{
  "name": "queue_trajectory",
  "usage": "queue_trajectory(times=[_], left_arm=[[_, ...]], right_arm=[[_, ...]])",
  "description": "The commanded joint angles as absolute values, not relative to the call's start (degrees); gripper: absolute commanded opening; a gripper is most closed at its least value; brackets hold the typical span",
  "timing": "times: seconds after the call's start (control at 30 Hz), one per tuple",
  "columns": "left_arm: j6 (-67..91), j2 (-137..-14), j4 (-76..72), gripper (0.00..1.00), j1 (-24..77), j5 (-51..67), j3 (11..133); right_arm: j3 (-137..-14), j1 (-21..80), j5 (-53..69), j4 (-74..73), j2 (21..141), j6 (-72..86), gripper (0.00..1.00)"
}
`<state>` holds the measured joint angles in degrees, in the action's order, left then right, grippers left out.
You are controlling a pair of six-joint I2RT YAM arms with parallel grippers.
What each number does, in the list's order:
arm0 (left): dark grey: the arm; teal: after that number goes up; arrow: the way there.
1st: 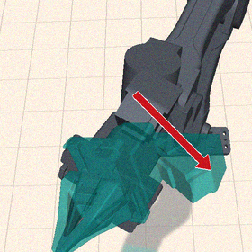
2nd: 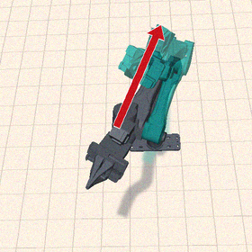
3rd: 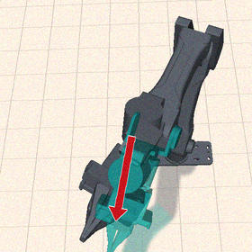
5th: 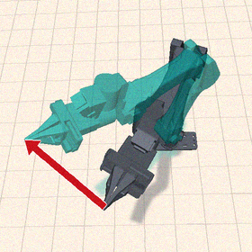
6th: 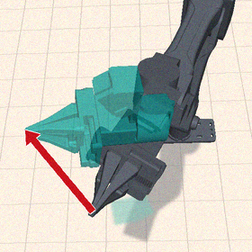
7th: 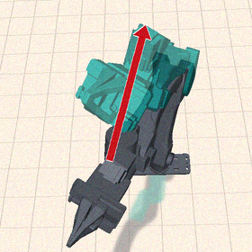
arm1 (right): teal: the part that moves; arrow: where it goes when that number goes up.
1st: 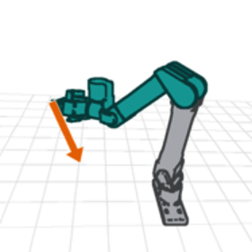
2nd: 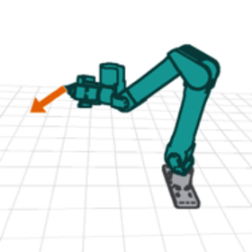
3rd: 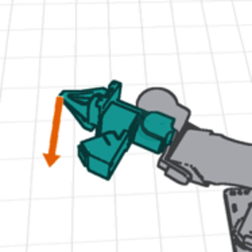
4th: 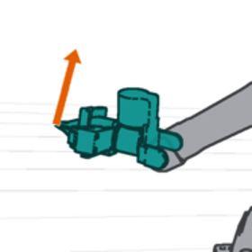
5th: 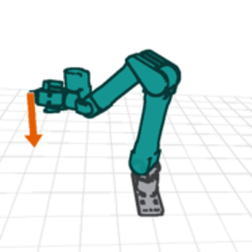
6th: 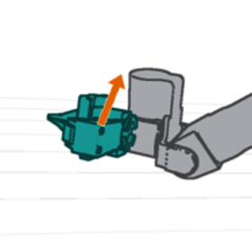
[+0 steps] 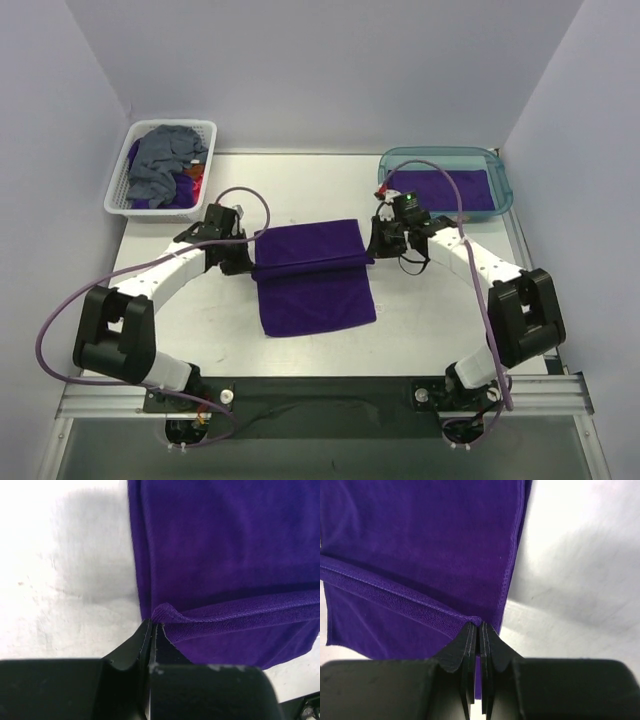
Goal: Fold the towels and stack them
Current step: Fold the towel
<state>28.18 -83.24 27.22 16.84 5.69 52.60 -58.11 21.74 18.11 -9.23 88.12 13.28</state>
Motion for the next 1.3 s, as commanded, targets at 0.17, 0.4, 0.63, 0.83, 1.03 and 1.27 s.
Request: queue_trajectory(times=[0.17, 0.4, 0.63, 0.83, 1.03, 1.27], left_arm=[[30.67, -89.11, 29.1, 0.0, 16.52, 2.99, 48.6], [31.03, -95.27, 28.56, 0.0, 15.74, 0.79, 51.41], [30.15, -102.64, 28.65, 0.0, 13.45, 0.44, 58.26], [29.62, -103.98, 29.53, 0.0, 13.27, 1.23, 64.51], [28.39, -98.81, 31.02, 0.0, 13.27, 1.49, 64.78], [28.74, -89.48, 33.75, 0.0, 13.45, 2.11, 64.95]], right_arm=[[-56.16, 19.07, 22.41, -13.18, 97.36, 20.48, 0.0], [-59.41, 16.88, 21.89, -12.83, 103.88, 20.74, 0.0], [-65.46, 14.24, 20.22, -11.78, 108.45, 20.48, 0.0], [-69.17, 14.06, 21.0, -11.87, 109.25, 22.06, 0.0], [-69.79, 13.98, 20.48, -12.13, 104.42, 21.8, 0.0], [-68.56, 14.41, 19.86, -13.71, 95.29, 21.8, 0.0]])
